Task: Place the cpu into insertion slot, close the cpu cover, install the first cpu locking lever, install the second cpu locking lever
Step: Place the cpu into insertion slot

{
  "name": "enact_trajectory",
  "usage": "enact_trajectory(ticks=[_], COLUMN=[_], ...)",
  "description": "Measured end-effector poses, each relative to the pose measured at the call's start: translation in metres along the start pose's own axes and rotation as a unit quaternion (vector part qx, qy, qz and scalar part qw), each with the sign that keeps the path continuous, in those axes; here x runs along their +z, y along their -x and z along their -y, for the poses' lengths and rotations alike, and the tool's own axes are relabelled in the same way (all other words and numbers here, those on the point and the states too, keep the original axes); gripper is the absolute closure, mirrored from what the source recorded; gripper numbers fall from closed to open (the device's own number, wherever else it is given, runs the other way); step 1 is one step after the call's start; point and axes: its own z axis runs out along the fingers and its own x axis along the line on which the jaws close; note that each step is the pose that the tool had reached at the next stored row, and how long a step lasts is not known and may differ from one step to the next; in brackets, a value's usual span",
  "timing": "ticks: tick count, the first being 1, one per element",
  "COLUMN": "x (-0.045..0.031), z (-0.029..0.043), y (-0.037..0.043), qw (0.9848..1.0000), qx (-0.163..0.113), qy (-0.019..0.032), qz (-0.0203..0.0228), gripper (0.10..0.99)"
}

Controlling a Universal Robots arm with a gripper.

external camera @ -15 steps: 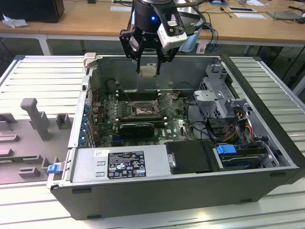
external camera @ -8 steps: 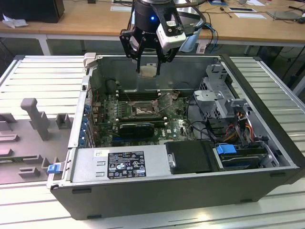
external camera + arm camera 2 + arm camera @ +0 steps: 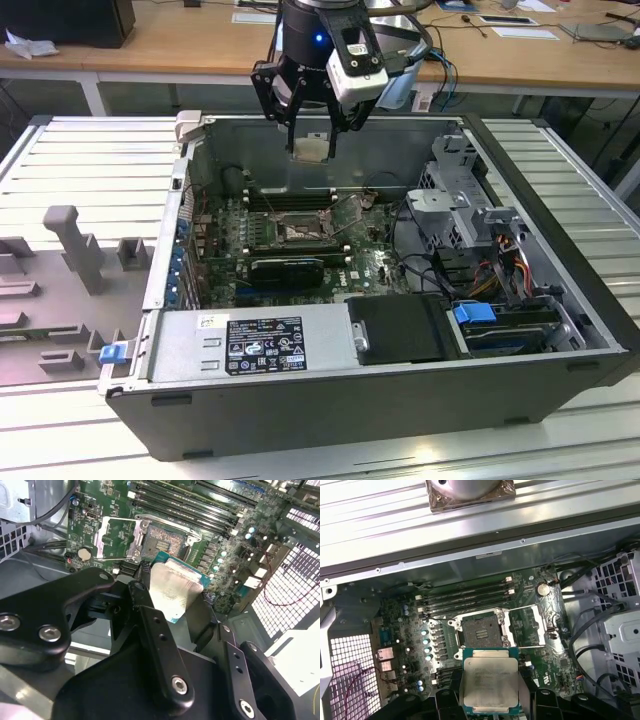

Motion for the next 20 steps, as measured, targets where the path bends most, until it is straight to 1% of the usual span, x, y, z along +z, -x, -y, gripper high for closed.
enact_trajectory(ticks=[20], x=[0.0000], z=[0.0000], y=[0.0000], qw=[0.9996], qx=[0.029], qy=[0.0006], qz=[0.0026], gripper=[0.561])
